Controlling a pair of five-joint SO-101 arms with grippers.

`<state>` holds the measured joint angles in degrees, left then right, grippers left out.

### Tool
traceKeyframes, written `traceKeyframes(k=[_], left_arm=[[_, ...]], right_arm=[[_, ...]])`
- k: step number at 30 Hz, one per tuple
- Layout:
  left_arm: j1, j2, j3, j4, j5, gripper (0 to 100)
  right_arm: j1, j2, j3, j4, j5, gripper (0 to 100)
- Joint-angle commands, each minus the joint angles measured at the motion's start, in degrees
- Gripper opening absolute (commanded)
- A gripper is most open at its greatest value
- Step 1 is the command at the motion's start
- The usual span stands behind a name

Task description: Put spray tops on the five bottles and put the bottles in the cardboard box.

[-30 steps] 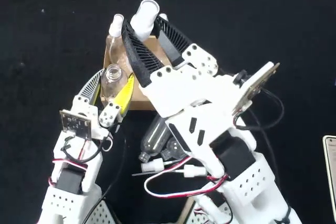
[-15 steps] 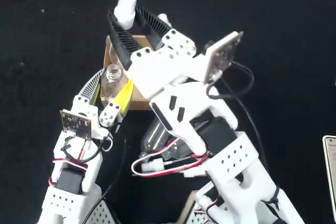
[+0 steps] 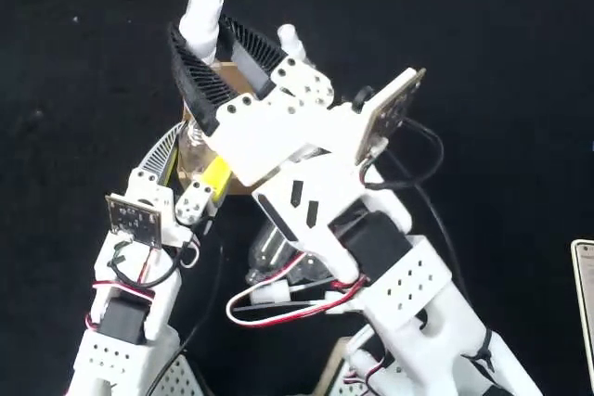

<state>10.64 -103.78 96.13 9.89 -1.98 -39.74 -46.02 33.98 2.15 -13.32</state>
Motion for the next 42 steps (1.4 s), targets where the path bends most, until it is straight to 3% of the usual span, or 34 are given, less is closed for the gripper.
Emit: traceKeyframes(k=[1,12,16,23,33,36,39,42], left_arm=[[0.57,-0.62,1.27,-1.14,0.0,3],[0.48,-0.62,1.27,-1.14,-0.09,3],[0.22,-0.62,1.27,-1.14,-0.09,3],[0.48,-0.62,1.27,-1.14,-0.09,3],[0.22,-0.62,1.27,-1.14,-0.09,3],[0.22,-0.62,1.27,-1.14,-0.09,3],[0.22,-0.53,1.27,-1.14,-0.09,3],[0.04,-0.53,1.27,-1.49,-0.09,3]], right_arm=[[0.26,0.31,-0.4,-1.49,-0.18,1.0],[1.67,-0.13,5.93,-1.14,-0.18,1.0],[1.67,-2.24,5.76,5.36,-0.18,1.8],[-3.34,-2.42,1.1,21.36,-0.26,21.7],[-3.52,-4.18,-7.52,26.2,-0.18,7.9],[-3.34,-8.31,-8.57,32.26,4.57,3.8],[1.41,-12.35,-6.64,38.24,12.48,3.1],[9.32,-16.31,-2.42,42.02,15.03,3.2]])
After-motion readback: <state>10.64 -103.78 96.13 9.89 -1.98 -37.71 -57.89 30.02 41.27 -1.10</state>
